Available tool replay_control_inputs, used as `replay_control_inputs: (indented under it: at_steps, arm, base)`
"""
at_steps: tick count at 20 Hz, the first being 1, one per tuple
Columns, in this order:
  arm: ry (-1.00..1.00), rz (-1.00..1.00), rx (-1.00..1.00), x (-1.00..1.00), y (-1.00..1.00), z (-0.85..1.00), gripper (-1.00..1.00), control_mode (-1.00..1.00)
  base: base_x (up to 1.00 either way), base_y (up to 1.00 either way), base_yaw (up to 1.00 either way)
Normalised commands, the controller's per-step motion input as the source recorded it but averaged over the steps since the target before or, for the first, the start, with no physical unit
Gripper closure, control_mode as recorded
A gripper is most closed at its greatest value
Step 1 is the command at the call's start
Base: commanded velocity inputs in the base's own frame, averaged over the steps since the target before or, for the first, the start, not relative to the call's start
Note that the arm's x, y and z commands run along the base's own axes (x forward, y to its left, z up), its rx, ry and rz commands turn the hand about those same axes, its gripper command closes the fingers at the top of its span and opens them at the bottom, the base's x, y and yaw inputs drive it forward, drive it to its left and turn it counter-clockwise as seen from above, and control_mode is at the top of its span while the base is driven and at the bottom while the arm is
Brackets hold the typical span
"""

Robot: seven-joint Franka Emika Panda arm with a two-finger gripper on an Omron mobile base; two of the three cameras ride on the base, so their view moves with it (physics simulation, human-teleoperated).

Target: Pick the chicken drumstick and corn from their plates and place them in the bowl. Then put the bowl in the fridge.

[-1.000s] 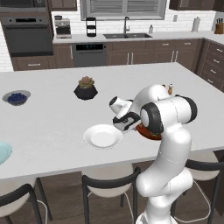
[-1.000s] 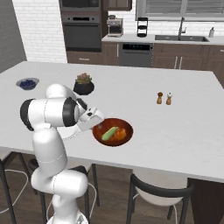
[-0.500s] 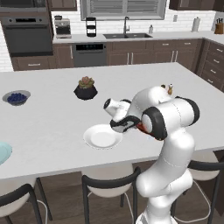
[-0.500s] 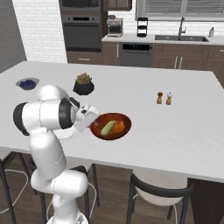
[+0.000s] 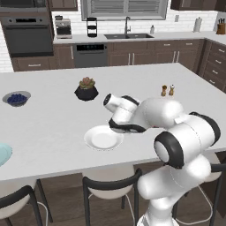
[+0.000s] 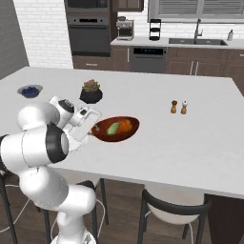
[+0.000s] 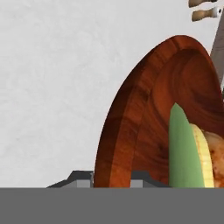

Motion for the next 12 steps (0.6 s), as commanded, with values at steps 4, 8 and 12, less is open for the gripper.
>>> replay_control_inputs:
  at_steps: [4, 8, 12]
  arm:
    - [0.22, 0.08, 0.13, -0.8, 0.03, 1.0, 1.0, -1.0]
    - [-0.01, 0.01, 0.29, -0.92, 0.04, 1.0, 1.0, -1.0]
    - [-0.27, 0.0, 0.24, -0.92, 0.27, 1.0, 1.0, -1.0]
  base:
    - [0.0, 0.0, 0.0]
    - [0.0, 0.0, 0.0]
    - [0.0, 0.0, 0.0]
